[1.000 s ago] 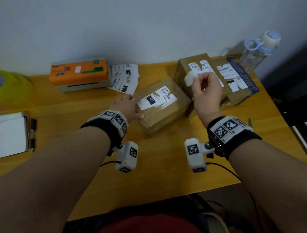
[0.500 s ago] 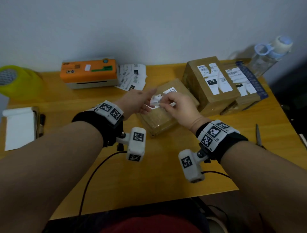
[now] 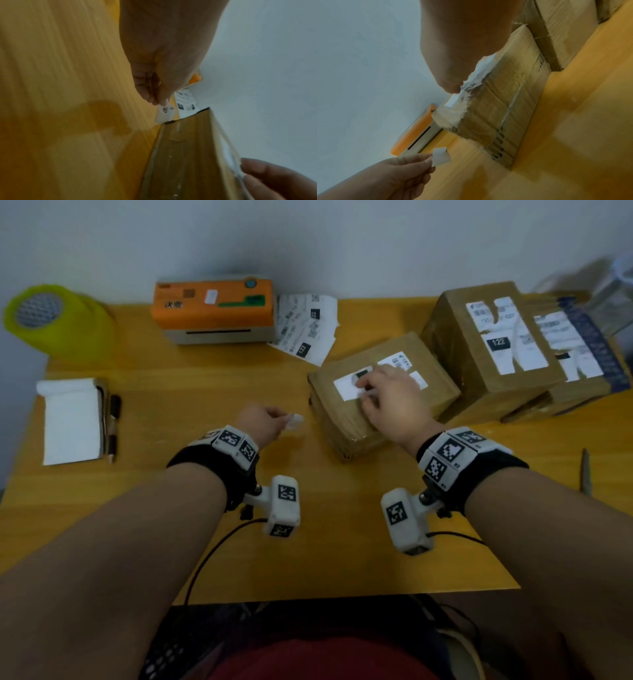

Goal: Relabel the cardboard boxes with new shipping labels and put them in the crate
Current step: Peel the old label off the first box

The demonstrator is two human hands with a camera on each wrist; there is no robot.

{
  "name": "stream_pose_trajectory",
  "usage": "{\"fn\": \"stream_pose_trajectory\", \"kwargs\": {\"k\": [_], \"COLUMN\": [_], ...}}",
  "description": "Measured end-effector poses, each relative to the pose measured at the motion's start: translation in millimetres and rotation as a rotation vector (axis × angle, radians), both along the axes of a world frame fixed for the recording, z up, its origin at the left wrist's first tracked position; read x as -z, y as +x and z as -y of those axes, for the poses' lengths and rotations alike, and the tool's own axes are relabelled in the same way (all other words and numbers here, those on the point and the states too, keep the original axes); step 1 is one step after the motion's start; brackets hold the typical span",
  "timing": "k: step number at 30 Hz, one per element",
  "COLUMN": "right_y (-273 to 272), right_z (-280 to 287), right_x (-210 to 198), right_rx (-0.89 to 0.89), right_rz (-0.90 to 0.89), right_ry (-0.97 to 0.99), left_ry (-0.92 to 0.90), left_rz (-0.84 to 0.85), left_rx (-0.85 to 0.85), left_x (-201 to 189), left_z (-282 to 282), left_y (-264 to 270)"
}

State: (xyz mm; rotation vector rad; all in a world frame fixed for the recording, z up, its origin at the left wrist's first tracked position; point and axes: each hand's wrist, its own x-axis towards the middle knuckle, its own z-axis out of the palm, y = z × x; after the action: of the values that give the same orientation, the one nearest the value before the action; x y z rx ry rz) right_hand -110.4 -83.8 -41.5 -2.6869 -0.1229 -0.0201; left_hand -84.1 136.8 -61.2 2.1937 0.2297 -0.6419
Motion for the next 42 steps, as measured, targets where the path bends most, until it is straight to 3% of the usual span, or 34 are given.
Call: {"fn": "stream_pose_trajectory", "kwargs": {"k": [8,14,17,20,23,25,27,31,37,42], "right_y": [2.2,3.4,11.3,16.9,23.5,28.8,33.5,43.2,55.0,55.6], "right_z": [-8.0,-9.0,-4.2,-1.0,-0.4,1.3,1.8,-0.7,-6.6,-7.1], "right_x": [21.8,23.2,14.2,3.2,-6.4,-10.5,-14.0,-18.0,-22.5,-25.2], "right_rx": [0.119,0.092,-0.014,-0.141,-0.235,-0.266,-0.297,-0.319,-0.315,-0.314], "right_rz": [0.062,0.077,-0.019,-0.005,-0.151,-0.199,-0.216,-0.247,-0.318,-0.378], "right_ry": [0.062,0.061,-0.092,-0.267,-0.273,-0.266,-0.262,-0.262,-0.268,-0.222], "left_ry": [0.245,0.400,0.381,0.377,0.325,0.197,0.087,0.144,0.071,0.134], "left_rz": [-0.016,-0.043,-0.038,0.021,0.072,0.129,0.182,0.113,0.003,0.034], "left_rx": [0.206,0.287,0.324,0.348,0.283,0.197,0.241,0.476,0.427,0.469], "left_x": [38.4,34.9,16.7,-6.1,-21.9,-28.7,-33.5,-35.6,-31.1,-30.7], "left_z": [5.0,8.1,9.9,10.6,14.0,20.6,29.8,45.3,55.0,46.9], "left_y": [1.7,5.5,13.7,22.5,27.0,26.3,25.3,22.4,25.1,28.4]}}
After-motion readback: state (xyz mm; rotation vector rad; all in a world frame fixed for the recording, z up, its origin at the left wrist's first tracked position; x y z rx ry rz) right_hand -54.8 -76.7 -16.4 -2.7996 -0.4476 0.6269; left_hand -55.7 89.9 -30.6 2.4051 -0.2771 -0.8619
